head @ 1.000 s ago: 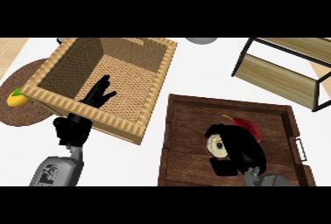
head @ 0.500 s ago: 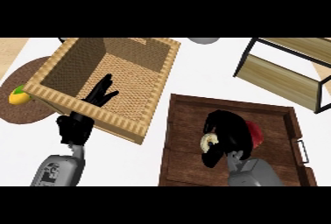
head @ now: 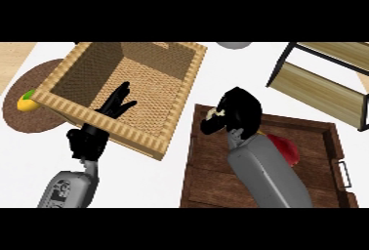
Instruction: Pick the cupcake from the tray and place it in the tiered shelf
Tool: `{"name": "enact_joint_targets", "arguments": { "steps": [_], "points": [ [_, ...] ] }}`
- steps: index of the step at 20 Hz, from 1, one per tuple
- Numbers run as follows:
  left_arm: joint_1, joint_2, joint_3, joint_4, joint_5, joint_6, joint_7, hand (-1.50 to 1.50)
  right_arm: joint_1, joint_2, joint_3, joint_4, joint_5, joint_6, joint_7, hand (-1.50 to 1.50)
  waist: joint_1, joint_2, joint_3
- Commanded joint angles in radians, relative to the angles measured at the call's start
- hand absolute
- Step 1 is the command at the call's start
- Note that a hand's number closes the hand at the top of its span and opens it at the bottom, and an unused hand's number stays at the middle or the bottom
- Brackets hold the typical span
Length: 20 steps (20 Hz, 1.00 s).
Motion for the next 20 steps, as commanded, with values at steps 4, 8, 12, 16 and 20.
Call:
{"name": "enact_joint_targets", "arguments": {
  "steps": [4, 8, 12, 16, 20],
  "points": [
    [0.021, 0.047, 0.020, 0.035, 0.000, -0.034, -0.003, 0.00, -0.163, 0.014, 0.003, -0.009, 0.049, -0.330, 0.136, 1.50, -0.007, -0.002, -0.003],
    [0.019, 0.028, 0.013, 0.061, -0.017, -0.013, -0.004, 0.00, -0.268, 0.015, 0.024, -0.008, 0.131, -0.334, 0.233, 1.50, -0.022, -0.005, -0.004],
    [0.025, 0.023, 0.005, 0.030, -0.030, 0.003, 0.008, 0.00, -0.312, 0.015, -0.008, -0.034, 0.249, -0.293, 0.293, 1.50, -0.039, -0.010, -0.004],
    [0.069, 0.041, 0.012, 0.000, -0.022, -0.009, 0.014, 0.00, -0.389, 0.015, -0.085, -0.062, 0.357, -0.125, 0.326, 1.50, -0.050, -0.014, -0.004],
    [0.050, -0.014, -0.018, 0.011, -0.042, 0.033, 0.019, 0.00, -0.458, -0.002, -0.151, -0.053, 0.469, -0.102, 0.326, 1.50, -0.054, -0.011, -0.004]
  ]
}}
